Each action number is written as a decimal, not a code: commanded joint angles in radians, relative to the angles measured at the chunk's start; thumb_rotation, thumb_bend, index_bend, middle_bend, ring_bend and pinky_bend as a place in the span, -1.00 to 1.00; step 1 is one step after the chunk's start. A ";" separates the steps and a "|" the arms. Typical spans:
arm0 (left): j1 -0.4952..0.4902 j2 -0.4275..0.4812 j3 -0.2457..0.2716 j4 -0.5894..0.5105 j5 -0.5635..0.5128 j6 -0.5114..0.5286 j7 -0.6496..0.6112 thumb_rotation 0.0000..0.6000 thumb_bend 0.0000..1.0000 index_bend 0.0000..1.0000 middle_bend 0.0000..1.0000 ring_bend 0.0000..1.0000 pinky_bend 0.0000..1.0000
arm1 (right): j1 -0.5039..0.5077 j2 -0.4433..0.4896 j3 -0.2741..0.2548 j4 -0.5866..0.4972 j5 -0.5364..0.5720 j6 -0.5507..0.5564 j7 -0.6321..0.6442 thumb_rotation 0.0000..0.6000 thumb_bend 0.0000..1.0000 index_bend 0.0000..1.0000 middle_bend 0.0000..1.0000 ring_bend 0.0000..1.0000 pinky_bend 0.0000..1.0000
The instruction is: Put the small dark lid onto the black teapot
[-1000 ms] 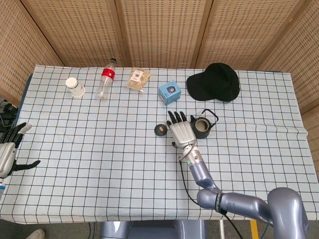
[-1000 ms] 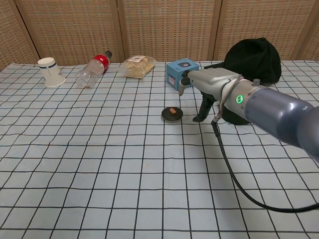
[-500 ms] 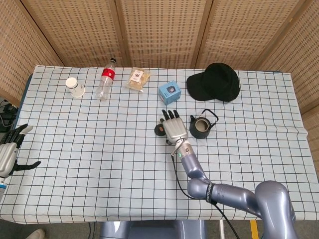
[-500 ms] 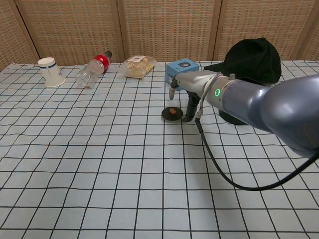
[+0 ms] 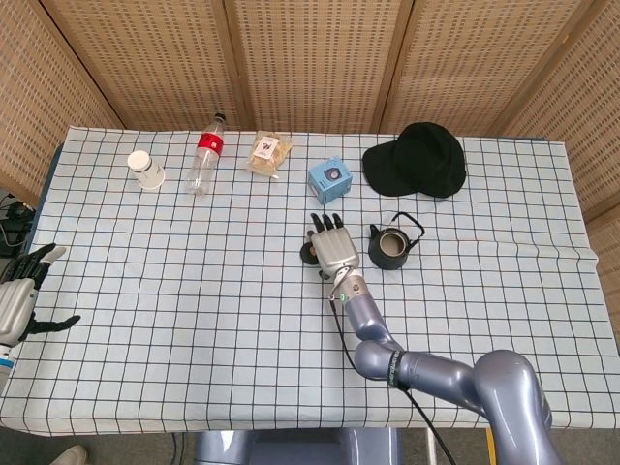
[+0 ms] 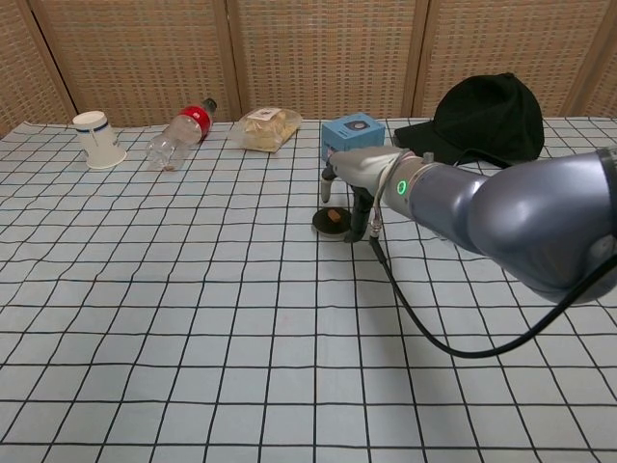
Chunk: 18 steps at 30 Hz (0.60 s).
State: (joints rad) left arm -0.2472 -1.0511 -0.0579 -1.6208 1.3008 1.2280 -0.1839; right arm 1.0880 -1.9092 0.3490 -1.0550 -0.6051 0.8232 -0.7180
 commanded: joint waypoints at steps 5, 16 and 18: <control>0.002 0.003 -0.001 -0.004 0.010 -0.006 -0.005 1.00 -0.79 -1.00 -1.00 -1.00 -1.00 | 0.024 -0.032 -0.004 0.052 -0.021 -0.012 0.024 1.00 -0.27 -0.35 -0.89 -1.00 -1.00; 0.005 0.012 0.004 -0.014 0.030 -0.014 -0.007 1.00 -0.79 -1.00 -1.00 -1.00 -1.00 | 0.052 -0.072 -0.014 0.143 -0.020 -0.043 0.015 1.00 -0.27 -0.36 -0.89 -1.00 -1.00; 0.006 0.014 0.006 -0.018 0.037 -0.015 -0.007 1.00 -0.79 -1.00 -1.00 -1.00 -1.00 | 0.059 -0.078 -0.014 0.160 -0.024 -0.046 0.012 1.00 -0.27 -0.36 -0.89 -1.00 -1.00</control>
State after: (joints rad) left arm -0.2416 -1.0376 -0.0526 -1.6375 1.3361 1.2137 -0.1910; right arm 1.1425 -1.9826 0.3356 -0.9025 -0.6266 0.7796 -0.7032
